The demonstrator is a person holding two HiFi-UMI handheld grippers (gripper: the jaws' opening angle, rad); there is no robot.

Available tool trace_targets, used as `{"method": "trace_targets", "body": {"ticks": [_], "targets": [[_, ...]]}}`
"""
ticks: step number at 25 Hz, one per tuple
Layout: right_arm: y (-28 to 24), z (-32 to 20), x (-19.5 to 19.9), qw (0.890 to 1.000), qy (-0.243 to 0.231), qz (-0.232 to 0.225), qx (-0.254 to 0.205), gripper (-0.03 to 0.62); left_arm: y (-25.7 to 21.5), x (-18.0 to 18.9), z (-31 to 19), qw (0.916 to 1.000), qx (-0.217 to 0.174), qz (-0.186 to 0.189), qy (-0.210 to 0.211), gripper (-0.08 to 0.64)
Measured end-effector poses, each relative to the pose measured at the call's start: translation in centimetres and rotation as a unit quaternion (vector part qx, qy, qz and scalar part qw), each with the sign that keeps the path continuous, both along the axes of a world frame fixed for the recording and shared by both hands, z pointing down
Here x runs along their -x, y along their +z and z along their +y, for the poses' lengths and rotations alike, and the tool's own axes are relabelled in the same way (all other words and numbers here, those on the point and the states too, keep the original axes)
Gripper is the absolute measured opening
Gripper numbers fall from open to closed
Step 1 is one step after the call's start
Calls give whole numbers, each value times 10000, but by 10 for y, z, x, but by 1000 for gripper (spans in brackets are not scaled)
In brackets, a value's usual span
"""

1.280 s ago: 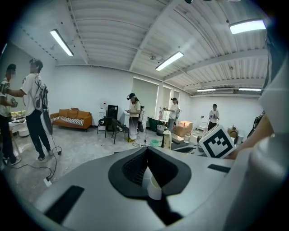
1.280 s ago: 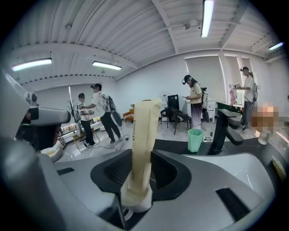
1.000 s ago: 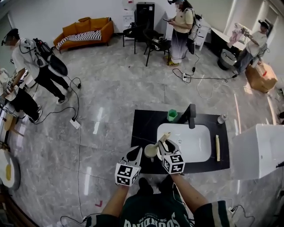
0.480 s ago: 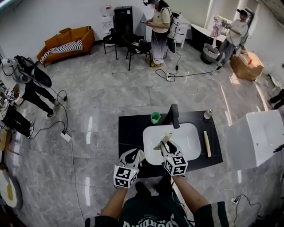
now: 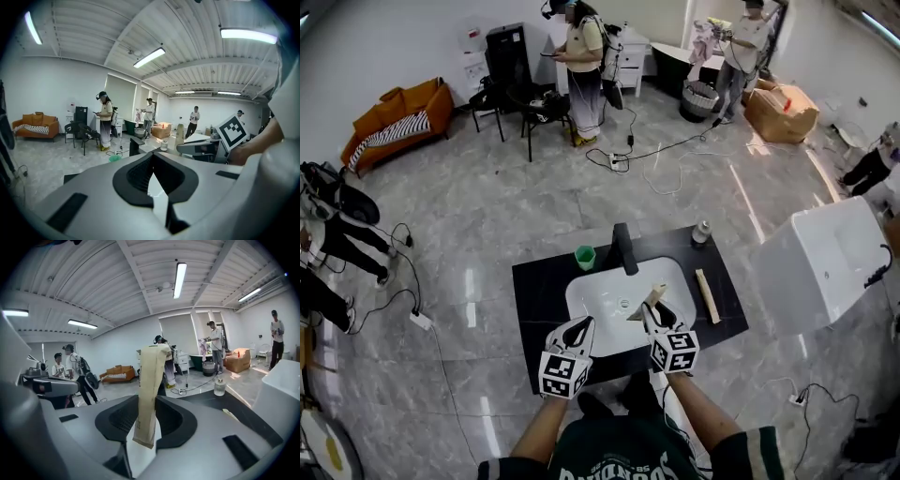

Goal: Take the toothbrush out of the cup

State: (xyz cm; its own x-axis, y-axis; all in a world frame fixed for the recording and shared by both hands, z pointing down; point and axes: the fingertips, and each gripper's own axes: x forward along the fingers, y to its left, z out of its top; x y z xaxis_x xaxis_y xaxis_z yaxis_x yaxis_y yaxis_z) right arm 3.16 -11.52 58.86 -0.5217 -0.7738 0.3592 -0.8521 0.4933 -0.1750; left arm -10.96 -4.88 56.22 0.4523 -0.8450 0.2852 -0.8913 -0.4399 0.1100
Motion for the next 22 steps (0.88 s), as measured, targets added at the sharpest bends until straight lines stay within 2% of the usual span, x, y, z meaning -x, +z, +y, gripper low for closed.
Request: {"method": "trace_targets", "body": {"ticks": [11,22], "targets": [[-9,-43,-121,9984,538,174,68,134,-12,-88,-58,9984,0,-52,566,10],[13,-86,-262,9946,718,597,447,133,-9,-152,-105,9981,98,-74,599,11]]}}
